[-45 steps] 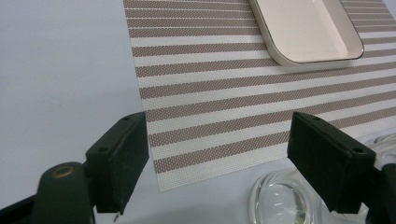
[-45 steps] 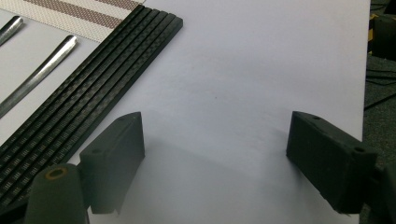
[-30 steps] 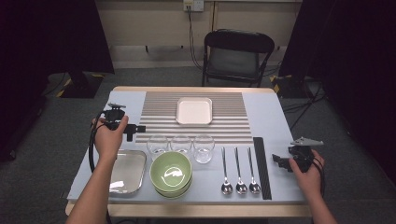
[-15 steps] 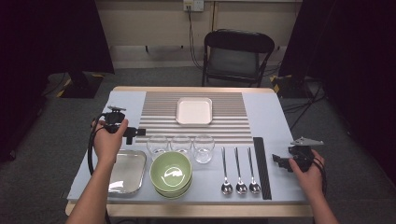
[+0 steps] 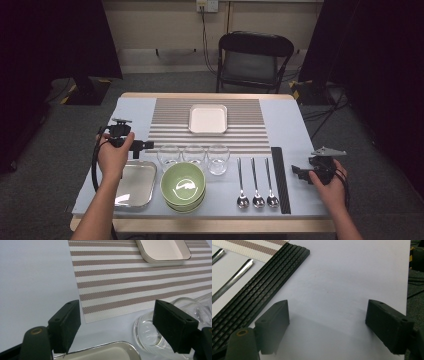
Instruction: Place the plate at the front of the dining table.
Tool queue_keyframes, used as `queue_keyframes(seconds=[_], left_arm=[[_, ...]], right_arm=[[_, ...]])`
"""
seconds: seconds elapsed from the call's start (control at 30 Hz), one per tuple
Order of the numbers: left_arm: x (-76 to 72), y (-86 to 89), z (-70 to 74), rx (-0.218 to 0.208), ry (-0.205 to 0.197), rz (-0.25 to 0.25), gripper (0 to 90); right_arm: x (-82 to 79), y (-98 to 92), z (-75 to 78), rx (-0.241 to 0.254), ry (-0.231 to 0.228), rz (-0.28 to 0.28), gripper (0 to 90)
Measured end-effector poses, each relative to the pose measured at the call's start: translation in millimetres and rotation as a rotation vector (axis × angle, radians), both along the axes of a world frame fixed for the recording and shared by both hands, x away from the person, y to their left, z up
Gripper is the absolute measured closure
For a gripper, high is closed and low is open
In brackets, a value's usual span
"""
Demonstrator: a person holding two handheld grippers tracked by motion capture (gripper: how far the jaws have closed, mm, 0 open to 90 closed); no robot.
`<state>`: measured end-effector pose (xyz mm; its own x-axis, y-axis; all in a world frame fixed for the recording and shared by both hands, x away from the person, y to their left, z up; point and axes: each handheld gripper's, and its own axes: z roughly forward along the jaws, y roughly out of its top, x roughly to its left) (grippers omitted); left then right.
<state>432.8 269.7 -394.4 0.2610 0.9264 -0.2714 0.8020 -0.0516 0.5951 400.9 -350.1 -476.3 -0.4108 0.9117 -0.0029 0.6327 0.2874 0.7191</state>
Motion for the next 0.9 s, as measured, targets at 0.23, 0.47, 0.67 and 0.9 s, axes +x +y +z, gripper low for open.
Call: queue_keyframes(seconds=[0.23,0.47,0.67,0.9], left_arm=[[-4.5,-1.9,3.1,0.006,-0.006,-0.011,22.6],[-7.2,-3.5,2.6,-0.009,-0.001,-0.022,22.6],[-8.5,-3.3,1.4,-0.009,0.003,-0.026,22.6],[-12.3,-2.0,-3.2,-0.016,0.018,-0.014,22.8]], right_arm=[[0.0,-0.1,0.1,0.001,0.000,0.001,18.2],[-0.1,0.0,0.2,0.000,0.000,0.001,18.1],[0.1,-0.4,0.1,0.002,0.000,0.003,18.1],[0.1,-0.3,0.1,0.003,0.003,0.002,18.0]])
